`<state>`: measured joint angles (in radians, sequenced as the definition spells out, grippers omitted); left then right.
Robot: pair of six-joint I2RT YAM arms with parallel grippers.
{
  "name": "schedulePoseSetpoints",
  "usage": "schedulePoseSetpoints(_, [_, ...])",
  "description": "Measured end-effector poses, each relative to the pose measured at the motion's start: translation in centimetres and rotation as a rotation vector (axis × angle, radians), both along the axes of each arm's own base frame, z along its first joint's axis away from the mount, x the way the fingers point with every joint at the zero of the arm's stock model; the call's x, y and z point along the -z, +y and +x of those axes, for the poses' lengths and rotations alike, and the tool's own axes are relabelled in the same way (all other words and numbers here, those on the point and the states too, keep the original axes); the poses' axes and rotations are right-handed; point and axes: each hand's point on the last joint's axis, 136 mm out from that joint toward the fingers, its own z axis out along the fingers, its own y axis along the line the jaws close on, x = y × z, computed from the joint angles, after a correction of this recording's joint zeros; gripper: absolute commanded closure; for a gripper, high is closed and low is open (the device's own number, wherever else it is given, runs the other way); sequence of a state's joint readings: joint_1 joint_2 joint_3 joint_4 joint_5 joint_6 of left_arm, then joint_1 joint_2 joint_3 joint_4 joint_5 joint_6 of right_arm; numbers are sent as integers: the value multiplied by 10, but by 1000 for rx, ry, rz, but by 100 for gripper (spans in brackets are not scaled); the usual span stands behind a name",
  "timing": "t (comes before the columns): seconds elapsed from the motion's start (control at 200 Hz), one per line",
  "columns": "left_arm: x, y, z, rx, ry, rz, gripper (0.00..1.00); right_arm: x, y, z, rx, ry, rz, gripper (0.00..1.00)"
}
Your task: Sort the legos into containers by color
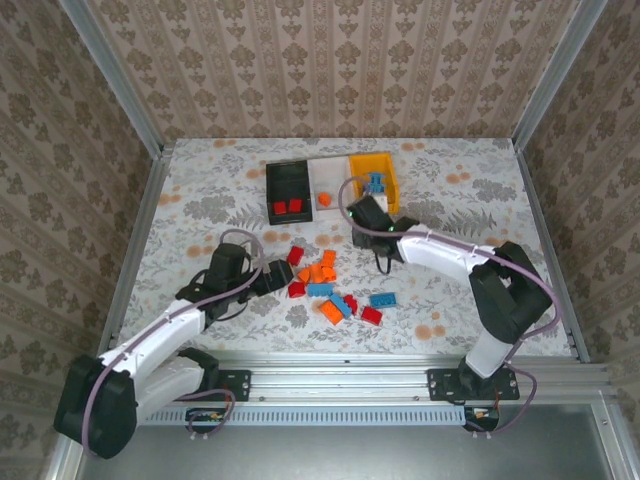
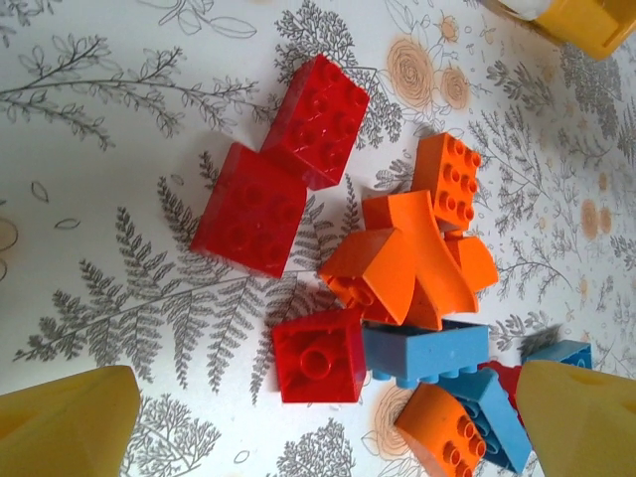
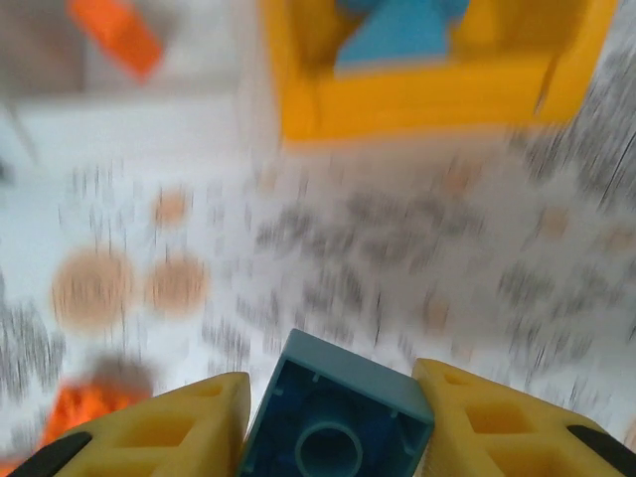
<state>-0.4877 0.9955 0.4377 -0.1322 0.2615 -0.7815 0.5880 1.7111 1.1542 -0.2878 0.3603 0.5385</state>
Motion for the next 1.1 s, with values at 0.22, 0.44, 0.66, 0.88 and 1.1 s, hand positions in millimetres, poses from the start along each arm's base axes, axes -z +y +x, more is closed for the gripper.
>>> schedulePoseSetpoints(0.22, [1,-1,12,-2,20,12,0,-15,-28,92,87,-53,-2,58])
schedulePoseSetpoints(0.44, [0,8,20,-28,20,9,0,9,-41,143,95,-8,-25,58])
schedulePoseSetpoints(0.66, [0,8,20,-21,20,9,0,11,-39,168,60,10,-15,40])
schedulePoseSetpoints(0.88, [1,6,18,-9,32,0,0,4,-35,168,29,5,-14,38])
schedulePoseSetpoints(1.1, [-4,6,16,-5,21,-9,0,-18,-40,99,-1,2,-35,39])
